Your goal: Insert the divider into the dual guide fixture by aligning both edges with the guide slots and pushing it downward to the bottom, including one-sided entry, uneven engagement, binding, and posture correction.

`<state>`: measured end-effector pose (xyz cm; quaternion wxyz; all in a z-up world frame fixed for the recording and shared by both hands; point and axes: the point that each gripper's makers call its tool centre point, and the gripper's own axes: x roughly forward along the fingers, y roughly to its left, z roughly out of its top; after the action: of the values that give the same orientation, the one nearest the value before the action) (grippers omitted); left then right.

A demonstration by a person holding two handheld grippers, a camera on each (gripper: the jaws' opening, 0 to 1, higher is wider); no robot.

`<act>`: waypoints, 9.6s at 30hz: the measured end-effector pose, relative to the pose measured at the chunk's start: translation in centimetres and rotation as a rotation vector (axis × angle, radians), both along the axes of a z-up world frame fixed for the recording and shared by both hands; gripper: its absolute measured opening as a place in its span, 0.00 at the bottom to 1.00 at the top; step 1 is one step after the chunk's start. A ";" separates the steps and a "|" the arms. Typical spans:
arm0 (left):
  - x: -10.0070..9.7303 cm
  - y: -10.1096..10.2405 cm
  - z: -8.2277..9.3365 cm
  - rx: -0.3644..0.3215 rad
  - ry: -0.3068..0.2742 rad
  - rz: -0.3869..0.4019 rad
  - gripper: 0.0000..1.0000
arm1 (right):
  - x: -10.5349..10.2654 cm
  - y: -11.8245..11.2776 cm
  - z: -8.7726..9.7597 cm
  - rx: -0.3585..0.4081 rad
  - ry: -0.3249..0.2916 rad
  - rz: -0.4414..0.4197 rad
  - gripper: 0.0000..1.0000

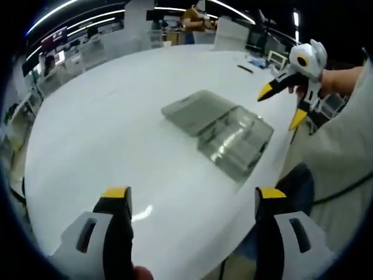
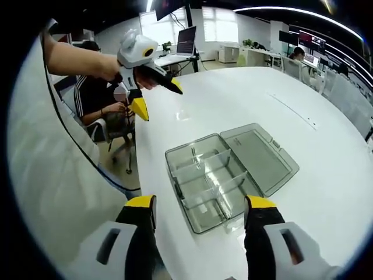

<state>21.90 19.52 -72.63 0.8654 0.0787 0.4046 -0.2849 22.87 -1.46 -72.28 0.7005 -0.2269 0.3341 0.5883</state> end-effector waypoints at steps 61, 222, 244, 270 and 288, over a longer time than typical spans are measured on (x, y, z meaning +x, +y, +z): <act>1.5 7.2 -6.3 0.327 0.081 -0.380 0.54 | 0.8 0.8 -0.9 0.001 0.050 -0.118 0.57; 0.0 6.8 -8.5 0.529 0.288 -0.437 0.27 | -1.7 -2.6 0.1 0.017 0.022 -0.165 0.54; 1.3 3.0 -4.6 0.485 0.158 -0.407 0.27 | -1.2 -2.0 0.1 0.067 0.066 -0.156 0.55; 2.4 -1.9 0.5 0.395 0.011 -0.357 0.27 | 0.3 -1.4 0.5 0.144 0.140 -0.204 0.51; 2.9 -5.0 4.4 0.340 -0.105 -0.331 0.27 | 1.1 -0.9 0.9 0.157 0.157 -0.201 0.49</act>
<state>24.85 14.49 -68.26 0.8011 0.3030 0.3827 -0.3462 23.98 -2.38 -71.42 0.7432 -0.0904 0.3617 0.5556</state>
